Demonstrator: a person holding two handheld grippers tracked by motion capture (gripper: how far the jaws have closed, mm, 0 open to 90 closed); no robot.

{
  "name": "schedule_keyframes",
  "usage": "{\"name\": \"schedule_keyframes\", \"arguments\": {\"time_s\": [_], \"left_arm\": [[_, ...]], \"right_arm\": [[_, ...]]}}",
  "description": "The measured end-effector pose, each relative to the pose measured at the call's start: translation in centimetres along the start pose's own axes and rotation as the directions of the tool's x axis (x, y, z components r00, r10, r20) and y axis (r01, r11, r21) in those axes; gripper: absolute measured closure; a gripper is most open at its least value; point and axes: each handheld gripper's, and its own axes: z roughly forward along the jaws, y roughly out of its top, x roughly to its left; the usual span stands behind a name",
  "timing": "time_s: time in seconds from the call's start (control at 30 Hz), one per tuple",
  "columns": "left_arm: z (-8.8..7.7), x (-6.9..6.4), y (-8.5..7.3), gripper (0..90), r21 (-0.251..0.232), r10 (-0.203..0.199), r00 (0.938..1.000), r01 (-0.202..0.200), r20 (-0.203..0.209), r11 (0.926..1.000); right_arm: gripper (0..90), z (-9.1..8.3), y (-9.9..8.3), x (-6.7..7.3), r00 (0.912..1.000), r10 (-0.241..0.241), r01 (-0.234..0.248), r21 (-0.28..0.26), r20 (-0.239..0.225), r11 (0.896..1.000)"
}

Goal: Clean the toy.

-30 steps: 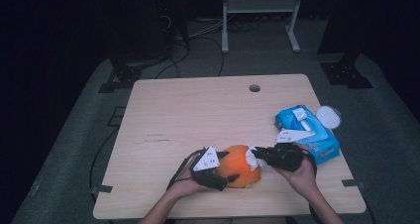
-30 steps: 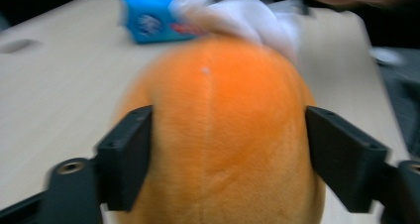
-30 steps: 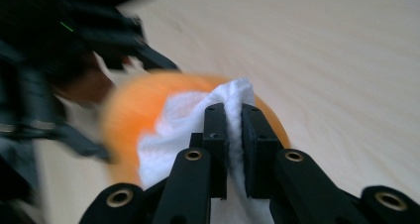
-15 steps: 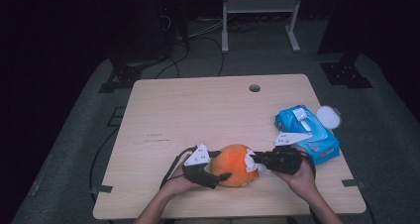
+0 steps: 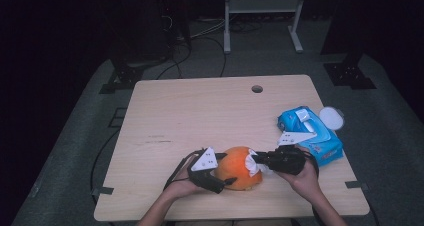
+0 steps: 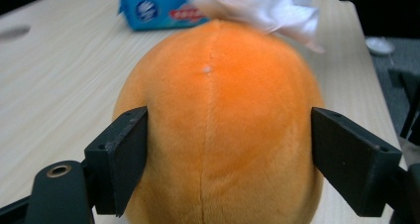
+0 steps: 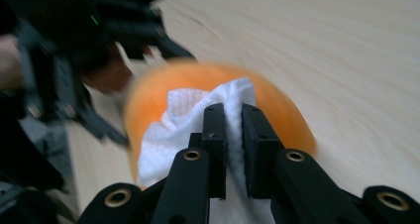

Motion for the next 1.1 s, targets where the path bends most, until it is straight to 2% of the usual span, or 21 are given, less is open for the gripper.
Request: {"name": "schedule_keyframes", "arguments": {"time_s": [0.03,0.1,0.13,0.17,0.2,0.23,0.27,0.3,0.37,0.47,0.53,0.57,0.63,0.73,0.77,0.83,0.87,0.97,1.07,1.1], "left_arm": [[0.2,-0.3,0.2,18.3,0.002,0.017,0.9999,-0.017,-0.002,0.9999],[0.1,-0.2,0.2,17.2,0.004,0.004,1.0000,-0.004,0.002,1.0000],[-0.1,0.2,0.1,15.7,-0.011,-0.030,0.9995,0.030,0.008,0.9995],[-0.4,0.7,0.0,14.4,-0.033,-0.082,0.9966,0.082,0.013,0.9961],[-0.5,1.1,-0.2,11.7,-0.034,-0.127,0.9919,0.127,0.002,0.9913],[-0.6,1.4,-0.4,7.8,-0.012,-0.156,0.9877,0.156,-0.011,0.9877],[-0.5,1.6,-0.7,8.0,-0.001,-0.180,0.9836,0.180,-0.003,0.9836],[-0.4,1.7,-0.9,13.6,0.009,-0.190,0.9815,0.190,0.018,0.9817],[-0.2,1.3,-0.7,18.9,0.018,-0.155,0.9879,0.155,0.008,0.9878],[-0.2,0.7,0.1,23.6,0.023,-0.097,0.9952,0.097,-0.010,0.9950],[-0.4,0.8,0.1,24.4,0.005,-0.116,0.9933,0.116,-0.001,0.9933],[-0.5,1.0,-0.1,24.5,-0.014,-0.132,0.9913,0.132,0.003,0.9912],[-0.5,1.3,-0.4,23.4,-0.050,-0.176,0.9844,0.176,0.006,0.9832],[0.0,1.2,-0.5,12.6,-0.041,-0.198,0.9802,0.197,-0.010,0.9795],[0.1,1.1,-0.6,12.5,-0.039,-0.200,0.9798,0.199,-0.011,0.9792],[0.2,0.9,-0.5,18.6,-0.039,-0.180,0.9831,0.179,-0.032,0.9831],[0.1,0.8,-0.2,22.4,-0.043,-0.181,0.9829,0.179,-0.036,0.9829],[-0.4,0.3,0.8,29.3,-0.073,-0.143,0.9891,0.140,-0.035,0.9875],[-0.9,0.4,1.2,31.1,-0.115,-0.154,0.9879,0.151,-0.015,0.9817],[-0.9,0.4,1.1,30.7,-0.111,-0.152,0.9883,0.149,-0.013,0.9826]], "right_arm": [[80.7,0.0,0.3,0.4,0.9999,-0.009,0.009,-0.013,-0.007,1.000],[80.6,0.3,0.5,0.8,0.9992,-0.039,0.039,-0.001,0.006,0.999],[80.6,0.5,0.4,0.8,0.9992,-0.040,0.040,0.006,0.008,0.999],[80.7,0.7,0.2,0.6,0.9995,-0.031,0.031,0.012,0.004,0.999],[80.7,0.7,0.1,0.4,0.9997,-0.025,0.024,0.018,0.004,1.000],[80.7,0.6,0.0,0.1,0.9998,-0.019,0.019,0.018,0.008,1.000],[80.7,0.4,0.0,0.0,0.9998,-0.011,0.011,0.016,0.014,1.000],[80.7,0.3,0.0,-0.1,0.9999,-0.002,0.002,0.010,0.011,1.000],[80.7,0.3,0.2,0.3,0.9999,0.000,-0.001,-0.007,-0.012,1.000],[80.6,0.9,0.7,2.0,0.9981,-0.056,0.056,-0.005,-0.024,0.998],[80.6,1.1,1.0,2.6,0.9950,-0.100,0.100,0.007,0.002,0.995],[80.6,1.0,1.1,2.5,0.9947,-0.103,0.103,0.007,0.008,0.995],[80.6,0.7,0.8,1.7,0.9971,-0.075,0.075,-0.002,0.015,0.997],[80.6,0.3,0.5,0.8,0.9991,-0.034,0.034,0.000,0.027,0.999],[80.6,0.3,0.5,0.8,0.9991,-0.031,0.031,-0.001,0.028,1.000],[80.6,0.5,0.6,1.3,0.9985,-0.046,0.046,-0.003,0.030,0.999],[80.6,0.6,0.8,1.9,0.9979,-0.059,0.059,-0.005,0.026,0.998],[80.6,0.6,1.4,3.0,0.9937,-0.109,0.110,-0.015,0.026,0.994],[80.7,0.1,1.6,2.9,0.9938,-0.108,0.109,-0.028,0.026,0.994],[80.7,0.0,1.5,2.5,0.9950,-0.098,0.098,-0.029,0.022,0.995]]}}
